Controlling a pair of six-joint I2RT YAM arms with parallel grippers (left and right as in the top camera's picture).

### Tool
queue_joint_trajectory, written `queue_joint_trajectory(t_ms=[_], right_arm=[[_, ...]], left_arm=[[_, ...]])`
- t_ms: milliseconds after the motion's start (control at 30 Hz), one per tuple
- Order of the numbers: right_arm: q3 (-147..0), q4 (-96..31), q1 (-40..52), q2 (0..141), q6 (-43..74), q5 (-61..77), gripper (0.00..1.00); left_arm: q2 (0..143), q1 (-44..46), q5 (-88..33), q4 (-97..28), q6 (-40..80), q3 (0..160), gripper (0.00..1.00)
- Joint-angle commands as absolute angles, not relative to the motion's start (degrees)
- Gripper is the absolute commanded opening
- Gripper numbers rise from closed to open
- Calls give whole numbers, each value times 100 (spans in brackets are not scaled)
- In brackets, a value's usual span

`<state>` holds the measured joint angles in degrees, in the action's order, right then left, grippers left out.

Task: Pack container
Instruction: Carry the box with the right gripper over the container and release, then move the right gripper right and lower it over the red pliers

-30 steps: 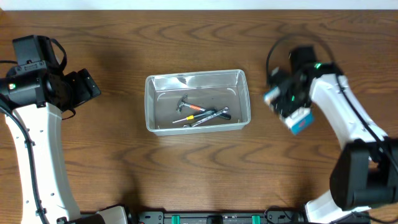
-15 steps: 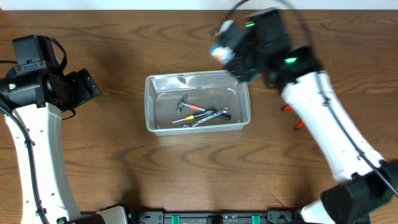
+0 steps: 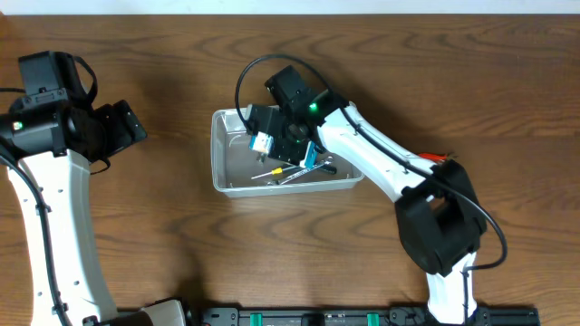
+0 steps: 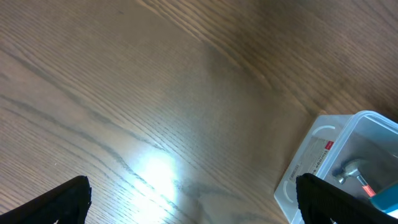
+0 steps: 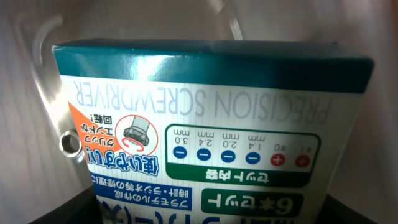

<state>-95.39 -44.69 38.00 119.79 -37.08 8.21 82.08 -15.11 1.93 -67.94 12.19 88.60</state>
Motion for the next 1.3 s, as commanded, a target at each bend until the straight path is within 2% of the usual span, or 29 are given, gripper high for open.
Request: queue_joint_trajectory(t_ms=[0, 100, 133, 267, 433, 567, 800, 933, 1067, 1267], right_arm=[[-9594, -4560, 3822, 12009, -3804, 1013, 68], [-9605, -4543, 3822, 11992, -3802, 1011, 88], [-9638, -4532, 3822, 11974, -3804, 1009, 99], [-10047, -4615, 3822, 11830, -3557, 716, 99], [-10930, -4947, 3708, 11382, -2554, -642, 99], [-11362, -5468, 3291, 10803, -659, -1824, 99], [-11378, -7321, 1669, 10049, 3059, -1951, 99], [-11301, -8390, 615, 10064, 4558, -1811, 99], [-10785, -8442, -244, 10071, 4777, -1343, 99], [-9166, -7693, -963, 10073, 4755, -624, 99]], left_arm=[[8237, -1509, 263, -6805, 1208, 8906, 98], [8237, -1509, 266, -6805, 1210, 8906, 98], [8237, -1509, 263, -6805, 1208, 8906, 98], [8237, -1509, 266, -6805, 1208, 8906, 98], [8237, -1509, 263, -6807, 1208, 8906, 98], [8237, -1509, 266, -6805, 1208, 8906, 98], [8237, -1509, 263, -6805, 1210, 8906, 98], [8237, -1509, 266, -6799, 1210, 8906, 98], [8237, -1509, 263, -6785, 1210, 8906, 98], [8237, -1509, 263, -6785, 1210, 8906, 98]])
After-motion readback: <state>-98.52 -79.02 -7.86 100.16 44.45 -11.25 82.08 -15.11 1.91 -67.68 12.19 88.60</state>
